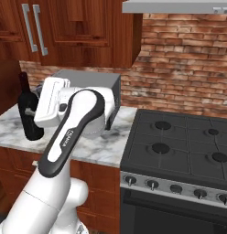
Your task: There is a wine glass and glass cup on the dining counter. Place the wine bottle next to the wine glass and the juice bottle next to the glass cup.
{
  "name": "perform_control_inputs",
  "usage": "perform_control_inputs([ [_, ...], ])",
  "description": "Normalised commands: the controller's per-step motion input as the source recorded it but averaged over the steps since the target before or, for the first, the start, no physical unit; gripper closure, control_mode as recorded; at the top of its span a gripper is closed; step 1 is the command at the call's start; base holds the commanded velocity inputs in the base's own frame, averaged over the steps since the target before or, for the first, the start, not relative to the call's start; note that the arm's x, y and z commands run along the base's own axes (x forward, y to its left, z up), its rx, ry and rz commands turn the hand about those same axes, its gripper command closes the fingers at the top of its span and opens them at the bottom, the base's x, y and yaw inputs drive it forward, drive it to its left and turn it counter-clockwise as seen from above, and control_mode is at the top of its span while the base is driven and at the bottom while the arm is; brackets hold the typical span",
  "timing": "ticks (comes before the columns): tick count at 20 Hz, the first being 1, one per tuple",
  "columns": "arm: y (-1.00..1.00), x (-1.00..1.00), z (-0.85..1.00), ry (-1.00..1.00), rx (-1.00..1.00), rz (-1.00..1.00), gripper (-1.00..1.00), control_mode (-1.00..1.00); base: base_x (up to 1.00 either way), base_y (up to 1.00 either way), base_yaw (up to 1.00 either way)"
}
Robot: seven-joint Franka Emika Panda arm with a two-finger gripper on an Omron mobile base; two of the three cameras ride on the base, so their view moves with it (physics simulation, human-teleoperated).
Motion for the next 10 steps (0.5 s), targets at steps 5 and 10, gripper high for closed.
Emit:
perform_control_inputs([
  [5,0.03,-0.16,0.03,0.0,0.0,0.01,1.0,-1.0,0.0,0.0,0.0],
  [10,0.0,0.0,0.0,0.0,0.0,0.0,1.0,1.0,-0.48,0.22,0.02],
])
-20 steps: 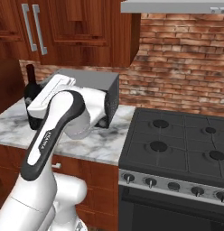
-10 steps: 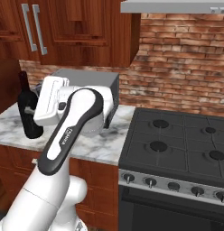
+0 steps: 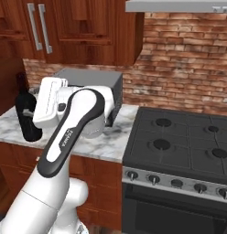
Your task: There is a wine glass and glass cup on the dining counter. Place the wine bottle next to the wine glass and the juice bottle next to the glass cup.
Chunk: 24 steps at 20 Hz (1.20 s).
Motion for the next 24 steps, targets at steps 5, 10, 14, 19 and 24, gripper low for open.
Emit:
perform_control_inputs([
  [5,0.0,0.0,0.0,0.0,0.0,0.0,1.0,1.0,-0.79,0.21,0.22],
  [10,0.0,0.0,0.0,0.0,0.0,0.0,1.0,1.0,-0.5,0.15,0.53],
  [14,0.0,0.0,0.0,0.0,0.0,0.0,1.0,1.0,-0.56,0.28,0.67],
  [19,0.0,0.0,0.0,0.0,0.0,0.0,1.0,1.0,-0.53,0.33,0.7],
  [24,0.0,0.0,0.0,0.0,0.0,0.0,1.0,1.0,-0.43,0.31,0.67],
])
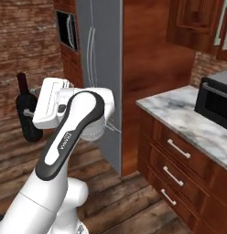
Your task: There is a wine glass and glass cup on the dining counter. Place the wine bottle next to the wine glass and the juice bottle next to the glass cup.
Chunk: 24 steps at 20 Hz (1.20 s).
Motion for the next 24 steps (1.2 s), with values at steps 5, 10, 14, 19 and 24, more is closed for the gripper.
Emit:
perform_control_inputs([
  [5,0.0,0.0,0.0,0.0,0.0,0.0,1.0,1.0,-0.37,0.3,0.66],
  [10,0.0,0.0,0.0,0.0,0.0,0.0,1.0,1.0,-0.17,0.38,0.61],
  [14,0.0,0.0,0.0,0.0,0.0,0.0,1.0,1.0,0.09,0.42,0.49],
  [19,0.0,0.0,0.0,0.0,0.0,0.0,1.0,1.0,0.49,0.32,0.42],
  [24,0.0,0.0,0.0,0.0,0.0,0.0,1.0,1.0,0.99,0.36,0.25],
])
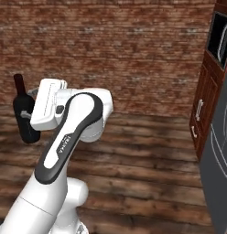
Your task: There is a wine glass and glass cup on the dining counter. Place the wine bottle next to the wine glass and the juice bottle next to the glass cup.
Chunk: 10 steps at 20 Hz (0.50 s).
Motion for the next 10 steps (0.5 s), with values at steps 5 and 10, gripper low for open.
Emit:
perform_control_inputs([
  [5,0.0,0.0,0.0,0.0,0.0,0.0,1.0,1.0,1.0,0.37,0.22],
  [10,0.0,0.0,0.0,0.0,0.0,0.0,1.0,1.0,1.0,0.43,0.31],
])
